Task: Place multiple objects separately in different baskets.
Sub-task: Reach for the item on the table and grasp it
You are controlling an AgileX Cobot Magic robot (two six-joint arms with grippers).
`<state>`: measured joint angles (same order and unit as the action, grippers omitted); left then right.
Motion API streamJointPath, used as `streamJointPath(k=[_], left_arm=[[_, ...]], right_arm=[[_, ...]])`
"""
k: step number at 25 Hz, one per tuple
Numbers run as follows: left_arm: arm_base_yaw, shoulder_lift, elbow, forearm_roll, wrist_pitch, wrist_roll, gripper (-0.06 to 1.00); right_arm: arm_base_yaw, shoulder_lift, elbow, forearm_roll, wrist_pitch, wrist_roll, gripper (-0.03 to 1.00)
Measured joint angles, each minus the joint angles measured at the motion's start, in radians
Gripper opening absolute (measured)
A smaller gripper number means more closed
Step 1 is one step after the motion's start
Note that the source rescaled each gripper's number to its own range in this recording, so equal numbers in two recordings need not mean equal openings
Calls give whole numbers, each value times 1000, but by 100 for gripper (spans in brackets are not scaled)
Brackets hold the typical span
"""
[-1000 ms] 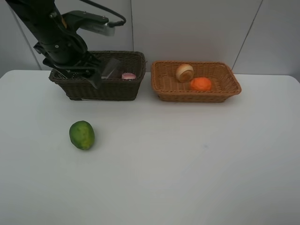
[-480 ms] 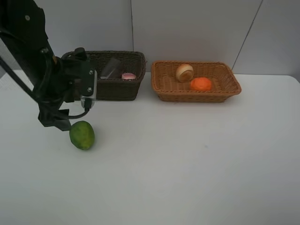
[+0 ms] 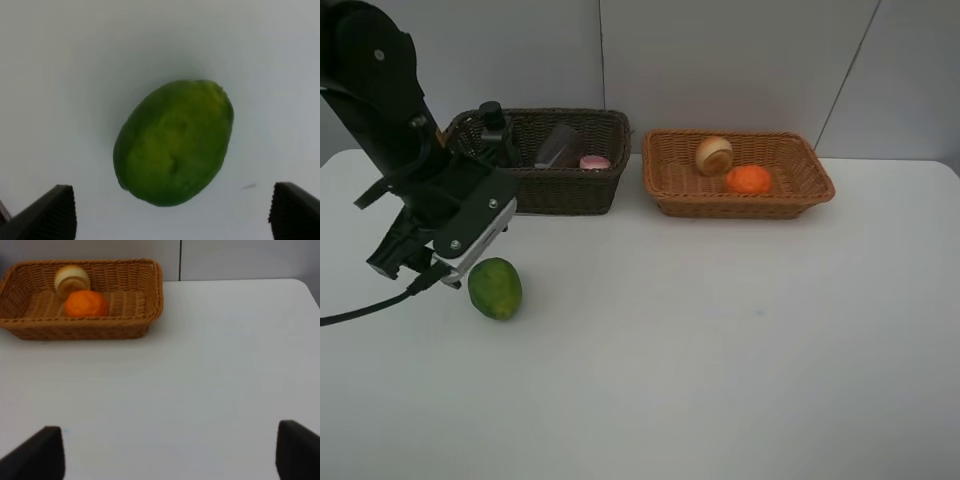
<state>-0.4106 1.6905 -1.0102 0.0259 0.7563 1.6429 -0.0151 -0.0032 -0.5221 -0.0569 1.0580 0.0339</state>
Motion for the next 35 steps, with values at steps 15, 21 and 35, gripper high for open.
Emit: streamJointPath(k=[15, 21, 35], left_arm=[[21, 55, 1, 9, 33, 304, 100], [21, 88, 1, 9, -12, 307, 100], [21, 138, 1, 2, -82, 307, 100]], right_arm=[[0, 0, 0, 0, 0, 0, 87], [0, 0, 0, 0, 0, 0, 87], [0, 0, 0, 0, 0, 0, 87]])
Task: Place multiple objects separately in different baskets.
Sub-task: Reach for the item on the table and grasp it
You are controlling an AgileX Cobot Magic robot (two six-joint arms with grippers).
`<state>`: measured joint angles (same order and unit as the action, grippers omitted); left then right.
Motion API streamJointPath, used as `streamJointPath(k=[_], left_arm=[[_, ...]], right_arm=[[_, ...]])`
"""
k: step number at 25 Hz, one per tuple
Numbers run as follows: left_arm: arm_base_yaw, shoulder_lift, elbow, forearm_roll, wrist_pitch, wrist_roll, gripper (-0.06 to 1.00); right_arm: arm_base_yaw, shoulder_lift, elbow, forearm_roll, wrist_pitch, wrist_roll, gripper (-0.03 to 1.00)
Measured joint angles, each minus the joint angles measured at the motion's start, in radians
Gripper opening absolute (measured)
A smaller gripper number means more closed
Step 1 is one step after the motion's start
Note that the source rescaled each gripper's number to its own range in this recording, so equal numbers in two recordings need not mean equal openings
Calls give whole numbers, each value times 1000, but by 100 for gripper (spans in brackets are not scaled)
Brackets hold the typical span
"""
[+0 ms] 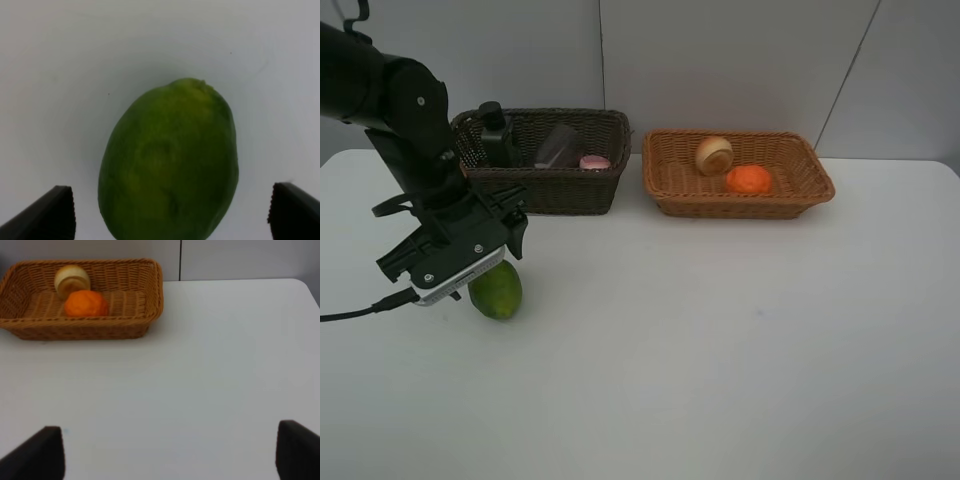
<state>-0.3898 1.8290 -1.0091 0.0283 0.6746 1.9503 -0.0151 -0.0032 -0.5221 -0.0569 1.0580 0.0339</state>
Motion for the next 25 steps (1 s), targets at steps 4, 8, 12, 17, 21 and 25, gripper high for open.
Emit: streamJointPath(k=[4, 8, 12, 17, 21, 25], left_arm=[[0, 20, 0, 0, -7, 0, 100], [0, 48, 0, -1, -19, 0, 100], [0, 79, 0, -1, -41, 0, 100], [0, 93, 0, -1, -49, 0, 100], [0, 93, 0, 3, -48, 0, 93], [0, 93, 0, 3, -48, 0, 68]], right_arm=[[0, 0, 0, 0, 0, 0, 87], [0, 0, 0, 0, 0, 0, 87], [0, 0, 0, 0, 0, 0, 87], [0, 0, 0, 0, 0, 0, 87], [0, 0, 0, 0, 0, 0, 87], [0, 0, 0, 0, 0, 0, 87]])
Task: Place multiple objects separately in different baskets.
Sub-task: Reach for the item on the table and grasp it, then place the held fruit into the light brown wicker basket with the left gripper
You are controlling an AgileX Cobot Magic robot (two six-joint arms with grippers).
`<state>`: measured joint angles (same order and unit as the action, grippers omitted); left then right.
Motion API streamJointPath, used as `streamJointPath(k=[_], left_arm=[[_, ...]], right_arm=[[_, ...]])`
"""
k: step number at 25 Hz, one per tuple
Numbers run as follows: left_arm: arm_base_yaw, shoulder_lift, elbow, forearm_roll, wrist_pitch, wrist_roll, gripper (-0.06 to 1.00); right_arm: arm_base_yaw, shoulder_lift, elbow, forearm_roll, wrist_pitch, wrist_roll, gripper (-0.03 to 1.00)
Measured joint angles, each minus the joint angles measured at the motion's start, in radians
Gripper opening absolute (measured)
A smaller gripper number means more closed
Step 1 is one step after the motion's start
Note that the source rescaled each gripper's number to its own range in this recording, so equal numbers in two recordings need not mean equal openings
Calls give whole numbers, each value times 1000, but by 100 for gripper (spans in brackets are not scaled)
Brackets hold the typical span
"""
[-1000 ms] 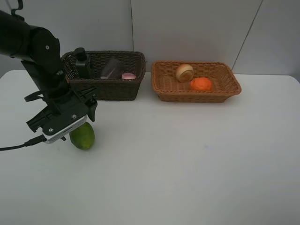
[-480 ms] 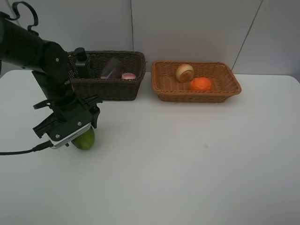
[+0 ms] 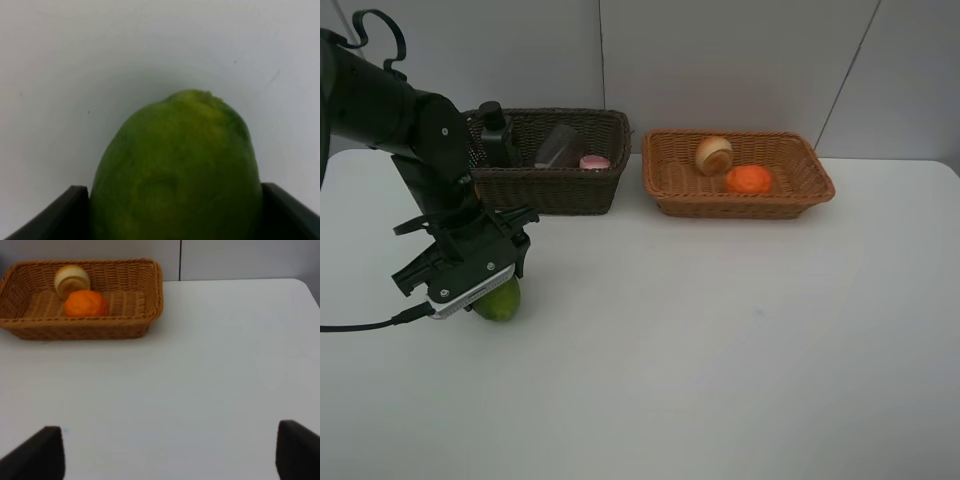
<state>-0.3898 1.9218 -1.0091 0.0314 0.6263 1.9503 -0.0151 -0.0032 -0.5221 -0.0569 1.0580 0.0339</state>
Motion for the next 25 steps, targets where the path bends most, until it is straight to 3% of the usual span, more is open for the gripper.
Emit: streamJointPath(k=[25], left_arm=[[0, 0, 0, -3, -22, -14, 67]], right_arm=[[0, 0, 0, 0, 0, 0, 87]])
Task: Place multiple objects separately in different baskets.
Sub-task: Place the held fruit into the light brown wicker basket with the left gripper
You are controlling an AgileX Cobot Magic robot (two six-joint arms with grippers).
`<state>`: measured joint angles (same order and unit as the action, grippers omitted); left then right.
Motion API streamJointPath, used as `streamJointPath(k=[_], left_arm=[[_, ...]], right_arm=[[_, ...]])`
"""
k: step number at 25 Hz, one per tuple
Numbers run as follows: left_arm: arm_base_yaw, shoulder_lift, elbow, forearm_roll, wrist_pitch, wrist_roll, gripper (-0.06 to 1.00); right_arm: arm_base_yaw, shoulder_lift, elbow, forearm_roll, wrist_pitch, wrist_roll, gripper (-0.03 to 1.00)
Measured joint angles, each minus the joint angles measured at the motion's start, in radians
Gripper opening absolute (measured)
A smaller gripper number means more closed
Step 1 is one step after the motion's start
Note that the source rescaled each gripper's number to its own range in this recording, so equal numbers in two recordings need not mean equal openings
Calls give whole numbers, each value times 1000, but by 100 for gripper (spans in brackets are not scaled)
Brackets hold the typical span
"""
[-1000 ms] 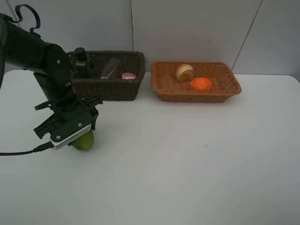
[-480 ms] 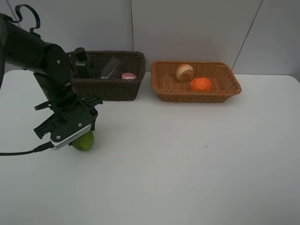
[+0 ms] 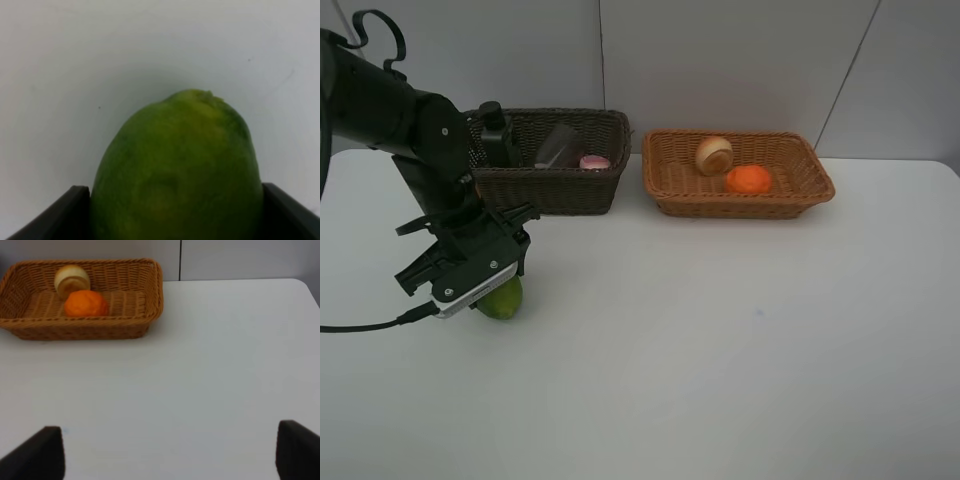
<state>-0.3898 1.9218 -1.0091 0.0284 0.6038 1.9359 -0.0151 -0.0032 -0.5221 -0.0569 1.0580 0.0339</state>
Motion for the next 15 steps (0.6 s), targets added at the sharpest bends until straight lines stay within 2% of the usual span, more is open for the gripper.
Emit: streamJointPath(k=[4, 7, 11, 15], left_arm=[[0, 0, 0, -1, -8, -11, 67], [0, 0, 0, -7, -20, -68, 67], [-1, -10, -11, -76, -22, -243, 67], [-45, -44, -72, -162, -21, -498, 67]], right_arm=[[0, 0, 0, 0, 0, 0, 87], [0, 0, 0, 0, 0, 0, 87], [0, 0, 0, 0, 0, 0, 87], [0, 0, 0, 0, 0, 0, 87]])
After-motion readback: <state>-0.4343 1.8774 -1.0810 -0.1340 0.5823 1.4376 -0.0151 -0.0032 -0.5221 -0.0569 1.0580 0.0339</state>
